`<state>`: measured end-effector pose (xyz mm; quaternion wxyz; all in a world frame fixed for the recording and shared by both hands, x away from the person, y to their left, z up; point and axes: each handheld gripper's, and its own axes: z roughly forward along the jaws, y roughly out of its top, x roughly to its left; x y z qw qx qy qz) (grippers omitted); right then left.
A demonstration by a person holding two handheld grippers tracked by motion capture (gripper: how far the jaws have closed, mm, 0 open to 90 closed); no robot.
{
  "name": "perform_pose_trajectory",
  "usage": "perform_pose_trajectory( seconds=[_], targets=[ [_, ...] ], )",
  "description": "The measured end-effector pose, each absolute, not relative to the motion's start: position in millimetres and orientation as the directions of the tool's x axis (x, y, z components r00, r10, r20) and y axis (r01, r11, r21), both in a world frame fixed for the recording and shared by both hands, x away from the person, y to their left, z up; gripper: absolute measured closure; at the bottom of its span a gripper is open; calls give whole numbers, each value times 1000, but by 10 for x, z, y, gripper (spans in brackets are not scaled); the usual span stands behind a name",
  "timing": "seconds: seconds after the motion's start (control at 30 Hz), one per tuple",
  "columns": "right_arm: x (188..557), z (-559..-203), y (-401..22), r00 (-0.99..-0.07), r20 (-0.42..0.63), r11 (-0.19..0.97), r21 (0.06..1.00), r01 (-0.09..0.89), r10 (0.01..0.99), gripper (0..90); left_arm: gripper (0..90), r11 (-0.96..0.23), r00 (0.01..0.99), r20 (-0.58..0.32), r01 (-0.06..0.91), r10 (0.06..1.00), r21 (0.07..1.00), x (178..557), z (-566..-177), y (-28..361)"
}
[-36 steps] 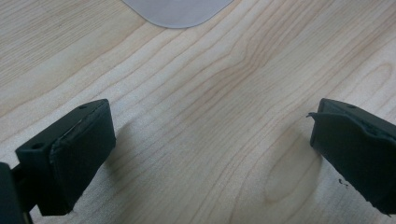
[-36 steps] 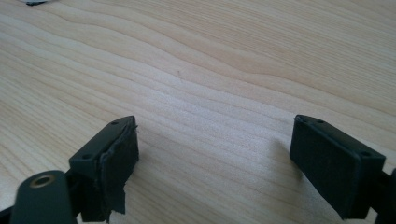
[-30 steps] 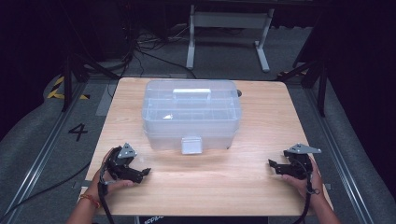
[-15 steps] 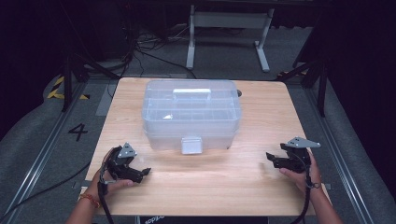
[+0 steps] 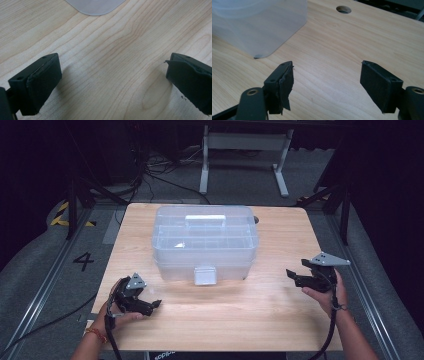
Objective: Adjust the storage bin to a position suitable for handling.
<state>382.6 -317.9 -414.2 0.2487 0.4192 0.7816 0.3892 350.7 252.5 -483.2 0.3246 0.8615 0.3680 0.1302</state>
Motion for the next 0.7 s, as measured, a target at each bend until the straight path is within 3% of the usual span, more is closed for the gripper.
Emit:
perform_pose_trajectory(
  seconds=[0.7],
  targets=[
    [4002,-3528,-2908,-592,-112,372,865,337,798,299,5,-518,692,-11,551,722,654,3502,-4827,2526]
  ],
)
